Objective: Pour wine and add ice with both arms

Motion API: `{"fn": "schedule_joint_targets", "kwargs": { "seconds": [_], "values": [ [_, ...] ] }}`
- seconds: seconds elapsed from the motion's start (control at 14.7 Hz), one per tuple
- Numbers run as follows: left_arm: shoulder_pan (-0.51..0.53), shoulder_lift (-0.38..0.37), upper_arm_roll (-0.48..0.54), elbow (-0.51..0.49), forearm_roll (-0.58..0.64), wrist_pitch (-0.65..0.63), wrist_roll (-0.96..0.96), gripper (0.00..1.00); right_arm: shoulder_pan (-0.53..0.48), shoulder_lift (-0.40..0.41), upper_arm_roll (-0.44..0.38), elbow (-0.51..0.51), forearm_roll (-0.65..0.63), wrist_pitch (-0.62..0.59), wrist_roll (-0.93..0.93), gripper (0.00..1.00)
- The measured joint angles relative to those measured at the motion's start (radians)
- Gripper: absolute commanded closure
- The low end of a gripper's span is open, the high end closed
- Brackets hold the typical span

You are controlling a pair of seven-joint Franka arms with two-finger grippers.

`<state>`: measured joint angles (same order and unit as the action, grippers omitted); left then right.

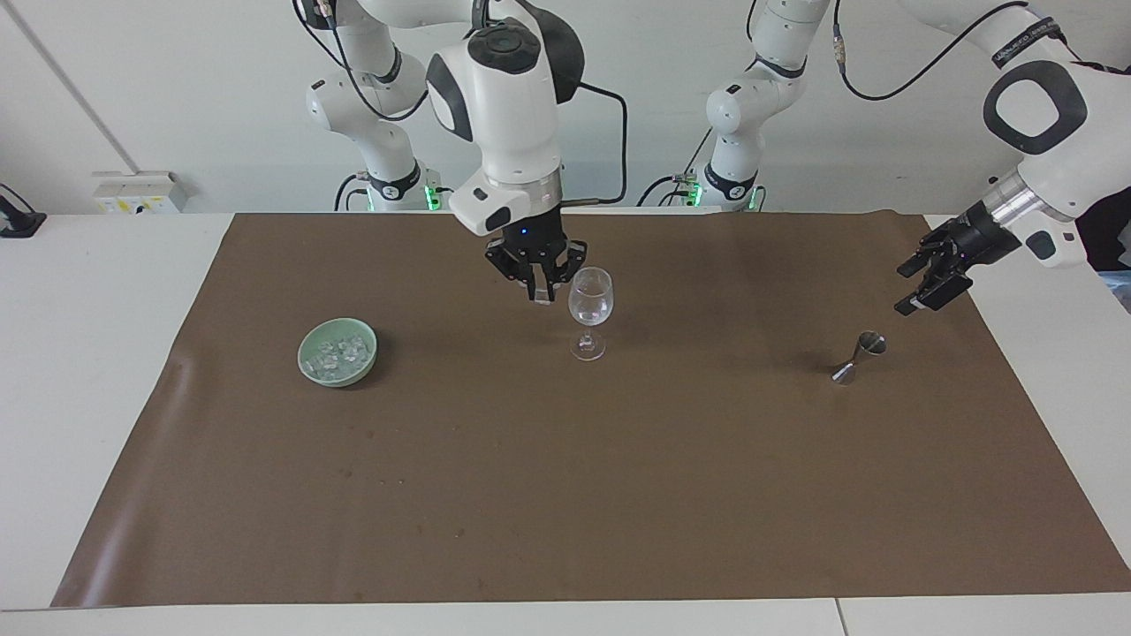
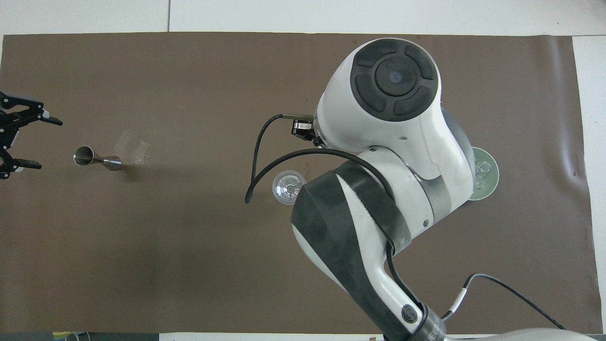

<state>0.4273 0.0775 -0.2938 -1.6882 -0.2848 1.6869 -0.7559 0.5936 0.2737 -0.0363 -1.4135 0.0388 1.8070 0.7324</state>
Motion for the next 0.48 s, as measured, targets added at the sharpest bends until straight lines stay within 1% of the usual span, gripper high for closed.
{"fn": "schedule_joint_targets", "kwargs": {
  "seconds": [0.14,0.27,0.41,0.48],
  "values": [
    [-0.158,-0.003,0.119,0.032,0.016,-0.002,0.000,0.00,0.036,0.000,0.000,0.004,-0.001,0.008,0.038,1.00],
    [-0.293,-0.003,0.218,0.060,0.028,-0.002,0.000,0.00,0.062,0.000,0.000,0.003,-0.001,0.024,0.052,1.00],
    [-0.376,-0.004,0.270,0.080,0.068,-0.002,0.025,0.00,0.090,0.001,0.000,0.001,-0.001,0.024,0.062,1.00],
    [-0.395,-0.004,0.276,0.088,0.097,-0.005,0.067,0.00,0.099,0.001,0.000,0.000,-0.001,0.025,0.066,1.00]
  ]
}}
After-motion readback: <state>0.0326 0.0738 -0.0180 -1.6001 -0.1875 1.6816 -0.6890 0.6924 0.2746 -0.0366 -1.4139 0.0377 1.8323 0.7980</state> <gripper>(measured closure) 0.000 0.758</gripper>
